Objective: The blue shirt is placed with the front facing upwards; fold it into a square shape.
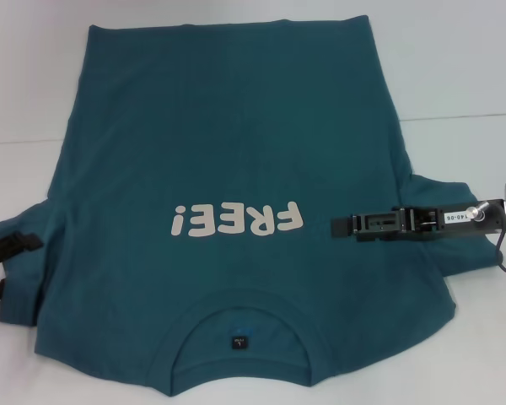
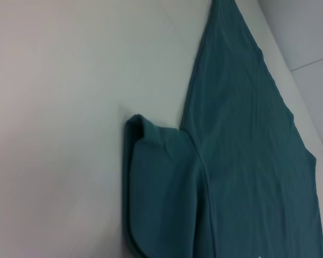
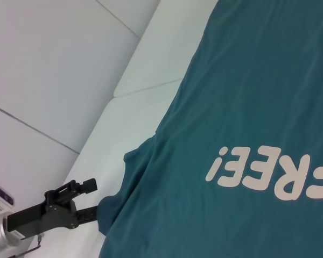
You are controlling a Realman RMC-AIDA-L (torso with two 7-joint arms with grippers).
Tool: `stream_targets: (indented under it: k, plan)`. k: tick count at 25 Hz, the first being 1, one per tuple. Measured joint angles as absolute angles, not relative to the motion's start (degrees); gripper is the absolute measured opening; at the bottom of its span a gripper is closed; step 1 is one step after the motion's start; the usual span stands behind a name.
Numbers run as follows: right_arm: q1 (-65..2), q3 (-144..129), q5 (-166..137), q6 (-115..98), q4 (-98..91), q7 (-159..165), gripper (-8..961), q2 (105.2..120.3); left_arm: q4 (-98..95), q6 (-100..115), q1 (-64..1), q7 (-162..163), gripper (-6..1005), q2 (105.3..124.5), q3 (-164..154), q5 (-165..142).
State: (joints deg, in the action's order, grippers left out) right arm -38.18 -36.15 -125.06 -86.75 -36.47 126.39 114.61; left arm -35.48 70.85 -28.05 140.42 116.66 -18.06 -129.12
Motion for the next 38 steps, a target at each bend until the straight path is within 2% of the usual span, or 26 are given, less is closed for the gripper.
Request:
stream_targets:
  k: [10, 14, 20, 25, 31, 38]
  plan:
    - [-37.79, -34.63, -125.07, -87.15, -36.49, 126.39, 914, 114.39, -35.79, 71.90, -29.15, 141.36, 908, 116.00, -18.91, -132.00]
    - [-37.67, -34.23, -125.07, -87.18, -36.49, 126.39, 914, 114.37, -35.85, 71.63, -29.17, 141.47, 706, 116.01, -18.90, -132.03]
    - [-37.55, -34.19, -125.07, -87.19, -36.49, 126.39, 914, 114.34, -35.97, 71.48, -28.95, 141.18, 502, 116.01, -18.89, -132.30]
    - [-37.53, -34.18, -125.07, -87.27, -36.48, 126.39, 914, 114.34, -36.03, 71.33, -28.96, 141.09, 265, 116.02, -18.65, -133.12]
    - [-37.53, -34.17, -125.07, -87.28, -36.47, 126.39, 914, 114.34, -36.04, 70.86, -28.90, 141.09, 40, 116.02, -18.48, -133.16]
    - [-37.57, -34.09, -125.07, -87.27, -36.47, 126.39, 914, 114.34, -34.45, 72.02, -29.02, 140.47, 42, 115.56, -15.16, -130.97]
